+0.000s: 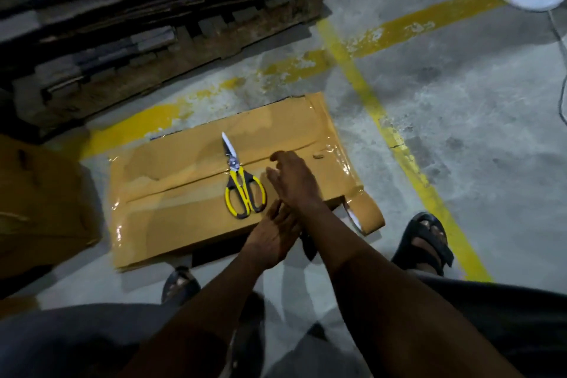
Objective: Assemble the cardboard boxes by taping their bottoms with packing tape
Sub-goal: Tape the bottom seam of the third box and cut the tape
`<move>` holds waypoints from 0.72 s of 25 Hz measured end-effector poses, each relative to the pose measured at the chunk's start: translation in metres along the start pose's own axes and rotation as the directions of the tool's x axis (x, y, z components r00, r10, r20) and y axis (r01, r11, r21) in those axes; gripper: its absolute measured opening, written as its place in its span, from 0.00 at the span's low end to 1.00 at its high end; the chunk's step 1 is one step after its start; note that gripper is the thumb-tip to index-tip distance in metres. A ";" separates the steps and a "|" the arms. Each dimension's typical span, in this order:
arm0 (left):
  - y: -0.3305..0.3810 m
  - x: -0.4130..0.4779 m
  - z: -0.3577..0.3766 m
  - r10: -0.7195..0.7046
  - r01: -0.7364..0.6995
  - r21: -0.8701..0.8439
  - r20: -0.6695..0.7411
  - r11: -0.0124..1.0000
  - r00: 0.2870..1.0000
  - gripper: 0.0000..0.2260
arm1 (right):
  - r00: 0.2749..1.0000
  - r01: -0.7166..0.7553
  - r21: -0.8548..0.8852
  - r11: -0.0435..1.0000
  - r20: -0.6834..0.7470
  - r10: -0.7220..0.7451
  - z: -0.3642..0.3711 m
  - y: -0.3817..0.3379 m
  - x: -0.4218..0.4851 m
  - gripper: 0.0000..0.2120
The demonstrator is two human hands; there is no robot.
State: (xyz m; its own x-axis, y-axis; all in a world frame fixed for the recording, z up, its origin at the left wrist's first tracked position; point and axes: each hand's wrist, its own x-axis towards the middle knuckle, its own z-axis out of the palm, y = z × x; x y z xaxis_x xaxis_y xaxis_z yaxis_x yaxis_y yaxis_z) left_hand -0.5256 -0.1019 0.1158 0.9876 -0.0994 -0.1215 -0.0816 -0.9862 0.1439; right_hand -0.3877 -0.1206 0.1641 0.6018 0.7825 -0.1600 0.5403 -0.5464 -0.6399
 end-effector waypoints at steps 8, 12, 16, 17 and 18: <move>-0.028 -0.072 -0.009 -0.076 0.075 -0.039 -0.029 0.996 0.997 0.26 | 0.985 -0.044 -0.281 0.959 0.148 0.088 0.042 -0.039 0.001 0.25; -0.032 -0.097 -0.007 -0.132 0.130 0.054 0.033 0.990 0.991 0.34 | 0.980 0.025 -0.313 0.949 0.195 0.039 0.033 -0.037 0.001 0.24; -0.044 -0.118 -0.002 -0.108 0.104 0.116 0.028 0.988 0.994 0.33 | 0.971 0.072 -0.317 0.946 0.238 0.006 0.029 -0.034 0.005 0.23; -0.047 -0.124 -0.003 -0.130 0.125 0.112 0.046 0.986 0.990 0.34 | 0.975 0.077 -0.315 0.946 0.222 -0.006 0.028 -0.031 0.005 0.21; -0.051 -0.132 -0.003 -0.158 0.151 0.111 0.059 0.982 0.986 0.34 | 0.983 0.088 -0.327 0.941 0.183 -0.029 0.027 -0.028 0.004 0.20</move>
State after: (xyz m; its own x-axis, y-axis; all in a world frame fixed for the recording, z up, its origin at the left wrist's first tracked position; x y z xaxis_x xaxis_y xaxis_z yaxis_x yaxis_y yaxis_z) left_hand -0.6510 -0.0386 0.1276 0.9783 0.0501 -0.2010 0.0539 -0.9985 0.0135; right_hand -0.4168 -0.0940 0.1611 0.4686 0.8392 -0.2762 0.7540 -0.5428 -0.3700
